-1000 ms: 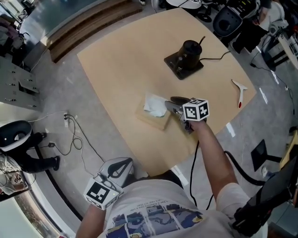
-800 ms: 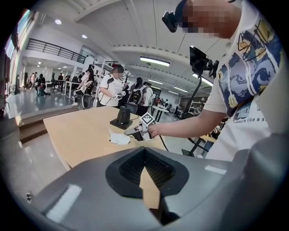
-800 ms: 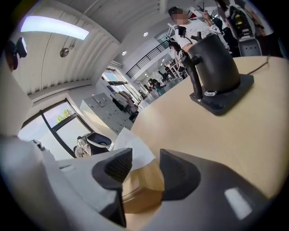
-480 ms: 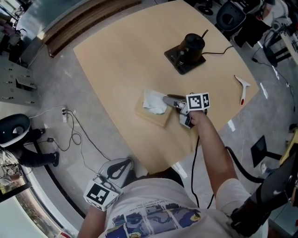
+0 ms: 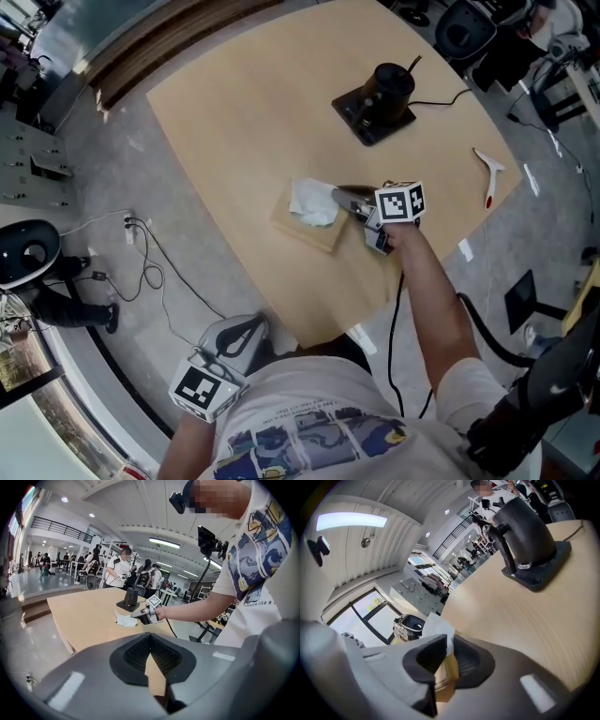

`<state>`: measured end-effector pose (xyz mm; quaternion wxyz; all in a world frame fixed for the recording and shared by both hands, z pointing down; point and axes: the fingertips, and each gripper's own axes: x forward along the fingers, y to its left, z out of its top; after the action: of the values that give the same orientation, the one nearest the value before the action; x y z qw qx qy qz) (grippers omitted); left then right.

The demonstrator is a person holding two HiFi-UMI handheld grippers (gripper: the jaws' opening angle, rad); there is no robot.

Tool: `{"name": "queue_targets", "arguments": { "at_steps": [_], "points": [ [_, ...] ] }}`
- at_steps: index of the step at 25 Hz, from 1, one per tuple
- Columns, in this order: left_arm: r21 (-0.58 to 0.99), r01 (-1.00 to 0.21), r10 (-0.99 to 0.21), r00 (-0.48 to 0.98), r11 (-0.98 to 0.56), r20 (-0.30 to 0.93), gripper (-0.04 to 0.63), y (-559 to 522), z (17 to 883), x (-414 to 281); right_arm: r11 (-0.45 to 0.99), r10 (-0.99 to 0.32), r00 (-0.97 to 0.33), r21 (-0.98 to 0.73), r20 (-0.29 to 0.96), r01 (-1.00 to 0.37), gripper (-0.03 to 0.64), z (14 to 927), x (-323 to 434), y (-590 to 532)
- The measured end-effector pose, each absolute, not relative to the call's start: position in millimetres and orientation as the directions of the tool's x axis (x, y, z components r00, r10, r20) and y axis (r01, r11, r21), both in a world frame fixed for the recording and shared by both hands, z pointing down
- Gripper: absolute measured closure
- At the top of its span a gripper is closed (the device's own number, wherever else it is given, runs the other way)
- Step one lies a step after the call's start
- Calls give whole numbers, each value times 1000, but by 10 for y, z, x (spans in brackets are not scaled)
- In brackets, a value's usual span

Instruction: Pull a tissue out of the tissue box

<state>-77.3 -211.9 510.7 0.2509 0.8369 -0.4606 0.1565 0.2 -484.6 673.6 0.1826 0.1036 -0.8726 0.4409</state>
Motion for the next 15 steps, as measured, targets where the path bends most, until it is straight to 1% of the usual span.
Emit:
{"name": "queue_targets", "arguments": {
  "at_steps": [2, 6, 15],
  "points": [
    [276, -848, -691, 529, -452, 492, 594, -2126, 5105, -765, 622, -25, -904, -701, 427, -349, 572, 6702, 6, -4842],
    [278, -849, -692, 528, -450, 493, 594, -2117, 5085, -762, 674, -46, -890, -643, 454, -363, 612, 6631, -9, -4819],
    [269, -848, -696, 529, -457, 486, 594, -2035, 5025, -747, 808, -101, -834, -444, 542, -386, 614, 6532, -67, -4677]
  ]
}}
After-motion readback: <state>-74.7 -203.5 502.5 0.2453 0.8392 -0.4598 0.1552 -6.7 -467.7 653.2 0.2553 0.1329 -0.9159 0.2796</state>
